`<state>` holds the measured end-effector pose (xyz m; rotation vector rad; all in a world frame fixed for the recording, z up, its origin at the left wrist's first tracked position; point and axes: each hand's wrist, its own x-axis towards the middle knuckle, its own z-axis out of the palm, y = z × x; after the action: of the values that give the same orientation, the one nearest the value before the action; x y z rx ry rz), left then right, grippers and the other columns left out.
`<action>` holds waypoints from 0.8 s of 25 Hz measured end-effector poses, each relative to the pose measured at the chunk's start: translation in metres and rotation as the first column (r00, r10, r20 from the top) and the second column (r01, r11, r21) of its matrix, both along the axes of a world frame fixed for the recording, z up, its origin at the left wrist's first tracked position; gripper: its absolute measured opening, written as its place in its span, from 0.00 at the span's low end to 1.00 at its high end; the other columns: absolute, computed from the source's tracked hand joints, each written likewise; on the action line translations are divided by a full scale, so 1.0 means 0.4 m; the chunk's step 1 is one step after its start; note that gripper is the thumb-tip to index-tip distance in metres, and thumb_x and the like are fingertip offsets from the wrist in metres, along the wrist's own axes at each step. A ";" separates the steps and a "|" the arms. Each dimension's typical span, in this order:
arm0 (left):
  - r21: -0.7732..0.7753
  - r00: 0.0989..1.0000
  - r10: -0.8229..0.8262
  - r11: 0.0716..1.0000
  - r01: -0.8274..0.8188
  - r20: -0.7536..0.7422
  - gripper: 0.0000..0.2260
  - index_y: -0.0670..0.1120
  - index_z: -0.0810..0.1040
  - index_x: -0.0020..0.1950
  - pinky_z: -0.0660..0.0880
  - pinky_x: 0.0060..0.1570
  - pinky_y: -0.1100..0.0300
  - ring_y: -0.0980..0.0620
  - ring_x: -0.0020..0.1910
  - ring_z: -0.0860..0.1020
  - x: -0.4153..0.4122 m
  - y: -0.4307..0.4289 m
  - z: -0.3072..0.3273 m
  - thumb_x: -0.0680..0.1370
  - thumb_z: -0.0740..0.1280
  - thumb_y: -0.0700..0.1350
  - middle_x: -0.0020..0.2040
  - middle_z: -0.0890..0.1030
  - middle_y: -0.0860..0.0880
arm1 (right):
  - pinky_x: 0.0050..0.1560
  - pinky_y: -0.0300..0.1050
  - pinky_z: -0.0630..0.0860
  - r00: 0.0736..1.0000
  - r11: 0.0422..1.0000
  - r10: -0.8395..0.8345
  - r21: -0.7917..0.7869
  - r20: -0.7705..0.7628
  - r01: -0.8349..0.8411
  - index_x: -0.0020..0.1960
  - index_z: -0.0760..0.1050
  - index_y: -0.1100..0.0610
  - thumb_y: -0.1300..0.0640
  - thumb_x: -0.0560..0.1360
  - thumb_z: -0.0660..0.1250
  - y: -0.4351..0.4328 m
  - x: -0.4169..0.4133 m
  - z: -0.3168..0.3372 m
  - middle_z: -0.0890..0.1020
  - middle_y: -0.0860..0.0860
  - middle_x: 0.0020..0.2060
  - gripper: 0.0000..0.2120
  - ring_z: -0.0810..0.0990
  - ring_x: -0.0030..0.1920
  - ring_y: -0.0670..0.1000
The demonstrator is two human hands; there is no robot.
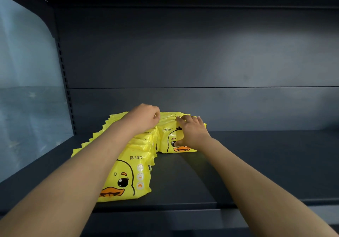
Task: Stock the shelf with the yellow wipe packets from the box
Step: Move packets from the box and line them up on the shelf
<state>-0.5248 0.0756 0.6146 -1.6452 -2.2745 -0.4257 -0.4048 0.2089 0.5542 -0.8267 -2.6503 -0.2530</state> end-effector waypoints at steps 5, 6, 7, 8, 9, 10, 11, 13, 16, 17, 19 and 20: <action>-0.044 0.992 0.064 0.997 -0.069 -0.105 0.11 0.46 0.76 0.58 0.74 0.54 0.53 0.47 0.56 0.76 0.069 -0.033 0.018 0.79 0.59 0.46 0.56 0.79 0.48 | 0.71 0.54 0.58 1.000 0.999 0.013 -0.051 -0.017 -0.014 0.71 0.63 0.58 0.41 0.74 0.64 -0.022 0.078 0.045 0.68 0.56 0.68 0.32 0.64 0.69 0.58; -0.044 0.989 0.080 0.995 -0.085 -0.123 0.12 0.46 0.75 0.59 0.74 0.54 0.53 0.47 0.57 0.75 0.093 -0.041 0.022 0.79 0.58 0.47 0.57 0.79 0.47 | 0.69 0.53 0.62 1.000 0.997 0.026 -0.069 -0.017 -0.027 0.69 0.66 0.58 0.42 0.74 0.63 -0.026 0.107 0.054 0.69 0.56 0.67 0.29 0.66 0.68 0.58; -0.036 0.987 0.092 0.995 -0.097 -0.129 0.12 0.46 0.75 0.59 0.73 0.54 0.53 0.46 0.57 0.75 0.119 -0.050 0.025 0.79 0.58 0.47 0.58 0.78 0.47 | 0.66 0.53 0.65 0.999 0.994 0.038 -0.097 -0.018 -0.040 0.68 0.67 0.58 0.44 0.75 0.64 -0.030 0.138 0.063 0.70 0.56 0.65 0.27 0.67 0.66 0.58; -0.022 0.987 0.103 0.994 -0.106 -0.125 0.12 0.46 0.75 0.59 0.73 0.55 0.53 0.47 0.57 0.75 0.149 -0.060 0.028 0.79 0.58 0.48 0.58 0.78 0.47 | 0.64 0.52 0.68 0.999 0.991 0.048 -0.125 -0.023 -0.050 0.67 0.67 0.59 0.45 0.75 0.64 -0.035 0.172 0.072 0.71 0.57 0.65 0.26 0.68 0.66 0.58; -0.006 0.987 0.112 0.993 -0.114 -0.119 0.12 0.46 0.75 0.60 0.73 0.55 0.53 0.47 0.58 0.74 0.182 -0.071 0.029 0.79 0.58 0.48 0.59 0.78 0.47 | 0.63 0.53 0.70 0.998 0.987 0.058 -0.147 -0.031 -0.062 0.67 0.67 0.59 0.46 0.75 0.64 -0.040 0.210 0.082 0.71 0.57 0.64 0.26 0.68 0.65 0.58; 0.007 0.986 0.122 0.992 -0.122 -0.110 0.12 0.46 0.75 0.60 0.73 0.55 0.53 0.47 0.58 0.74 0.220 -0.082 0.028 0.79 0.59 0.48 0.59 0.77 0.47 | 0.62 0.53 0.71 0.997 0.984 0.067 -0.161 -0.043 -0.073 0.67 0.67 0.59 0.47 0.75 0.65 -0.046 0.251 0.091 0.71 0.57 0.63 0.25 0.69 0.65 0.58; 0.021 0.986 0.132 0.991 -0.130 -0.105 0.13 0.46 0.75 0.60 0.72 0.56 0.52 0.47 0.59 0.74 0.254 -0.094 0.027 0.79 0.59 0.48 0.59 0.77 0.47 | 0.62 0.52 0.71 0.996 0.984 0.075 -0.160 -0.056 -0.083 0.67 0.68 0.59 0.48 0.75 0.65 -0.052 0.290 0.100 0.71 0.58 0.63 0.24 0.69 0.65 0.58; 0.032 0.981 0.164 0.986 -0.161 -0.102 0.13 0.46 0.74 0.61 0.72 0.58 0.51 0.46 0.60 0.73 0.329 -0.121 0.024 0.79 0.59 0.48 0.60 0.76 0.47 | 0.62 0.51 0.70 0.994 0.986 0.086 -0.135 -0.071 -0.095 0.66 0.69 0.60 0.49 0.76 0.64 -0.061 0.378 0.120 0.71 0.59 0.63 0.23 0.68 0.65 0.59; 0.047 0.968 0.224 0.974 -0.220 -0.110 0.14 0.45 0.73 0.63 0.72 0.58 0.51 0.46 0.60 0.73 0.451 -0.159 0.014 0.79 0.59 0.48 0.61 0.75 0.46 | 0.64 0.51 0.69 0.990 0.988 0.108 -0.098 -0.096 -0.117 0.66 0.69 0.61 0.49 0.76 0.63 -0.068 0.527 0.143 0.71 0.59 0.63 0.23 0.67 0.66 0.59; 0.057 0.965 0.238 0.971 -0.233 -0.107 0.14 0.45 0.73 0.63 0.72 0.58 0.51 0.45 0.60 0.73 0.489 -0.170 0.011 0.79 0.59 0.48 0.61 0.75 0.46 | 0.64 0.50 0.68 0.988 0.988 0.114 -0.097 -0.100 -0.124 0.66 0.68 0.62 0.49 0.76 0.63 -0.071 0.575 0.149 0.71 0.59 0.64 0.23 0.66 0.67 0.59; 0.070 0.961 0.259 0.965 -0.253 -0.092 0.14 0.45 0.73 0.63 0.72 0.57 0.52 0.45 0.60 0.73 0.565 -0.193 0.005 0.79 0.59 0.47 0.61 0.75 0.46 | 0.65 0.50 0.67 0.988 0.984 0.114 -0.125 -0.101 -0.126 0.66 0.68 0.62 0.49 0.76 0.63 -0.080 0.663 0.152 0.70 0.59 0.65 0.23 0.66 0.67 0.59; 0.074 0.960 0.266 0.963 -0.260 -0.085 0.14 0.45 0.73 0.63 0.72 0.56 0.52 0.45 0.60 0.73 0.599 -0.204 -0.002 0.79 0.59 0.47 0.61 0.75 0.46 | 0.65 0.51 0.67 0.989 0.981 0.114 -0.143 -0.098 -0.127 0.67 0.67 0.62 0.49 0.77 0.63 -0.085 0.701 0.152 0.70 0.59 0.66 0.24 0.66 0.67 0.58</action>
<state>-0.2853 -0.0061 0.6137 -1.2806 -2.3409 -0.3428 -0.1246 0.1750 0.6151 -0.7002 -2.6466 0.0135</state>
